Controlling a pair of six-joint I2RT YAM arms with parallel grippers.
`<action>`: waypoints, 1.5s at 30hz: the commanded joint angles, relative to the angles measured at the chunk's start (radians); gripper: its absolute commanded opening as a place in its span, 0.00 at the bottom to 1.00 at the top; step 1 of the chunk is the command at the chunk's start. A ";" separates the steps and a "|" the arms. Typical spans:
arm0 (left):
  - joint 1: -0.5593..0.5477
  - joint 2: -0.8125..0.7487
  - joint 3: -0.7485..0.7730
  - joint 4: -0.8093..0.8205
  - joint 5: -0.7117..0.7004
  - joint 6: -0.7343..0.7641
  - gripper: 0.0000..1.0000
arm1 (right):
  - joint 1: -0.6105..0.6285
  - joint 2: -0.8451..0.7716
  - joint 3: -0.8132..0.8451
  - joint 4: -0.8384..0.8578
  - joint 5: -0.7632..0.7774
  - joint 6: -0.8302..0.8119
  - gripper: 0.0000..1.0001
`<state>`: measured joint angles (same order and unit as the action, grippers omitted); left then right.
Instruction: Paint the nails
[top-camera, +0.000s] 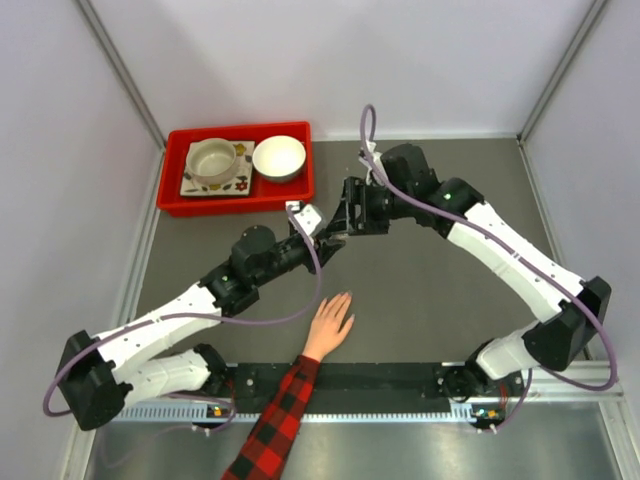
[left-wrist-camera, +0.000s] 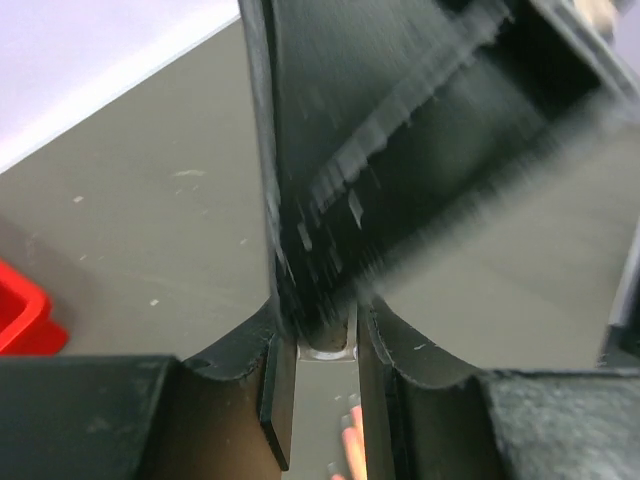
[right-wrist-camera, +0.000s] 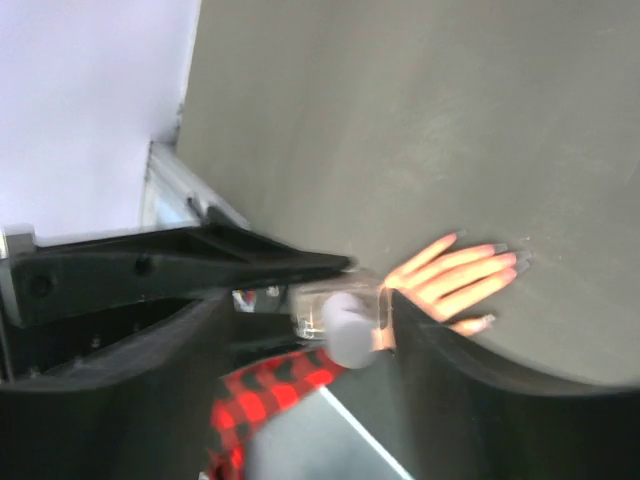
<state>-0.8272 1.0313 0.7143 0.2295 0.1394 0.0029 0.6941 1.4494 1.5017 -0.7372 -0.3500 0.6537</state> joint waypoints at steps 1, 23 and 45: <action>-0.006 -0.004 0.102 0.019 0.104 -0.084 0.00 | 0.033 -0.086 0.058 0.018 -0.058 -0.092 0.85; 0.234 0.194 0.065 0.747 1.062 -1.067 0.00 | -0.082 -0.268 -0.011 -0.070 -0.546 -0.569 0.73; 0.229 0.219 0.117 0.694 1.072 -1.031 0.00 | -0.082 -0.187 0.020 -0.067 -0.661 -0.588 0.45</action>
<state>-0.5941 1.2545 0.7837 0.8646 1.2072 -1.0241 0.6121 1.2537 1.4860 -0.8299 -0.9726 0.0879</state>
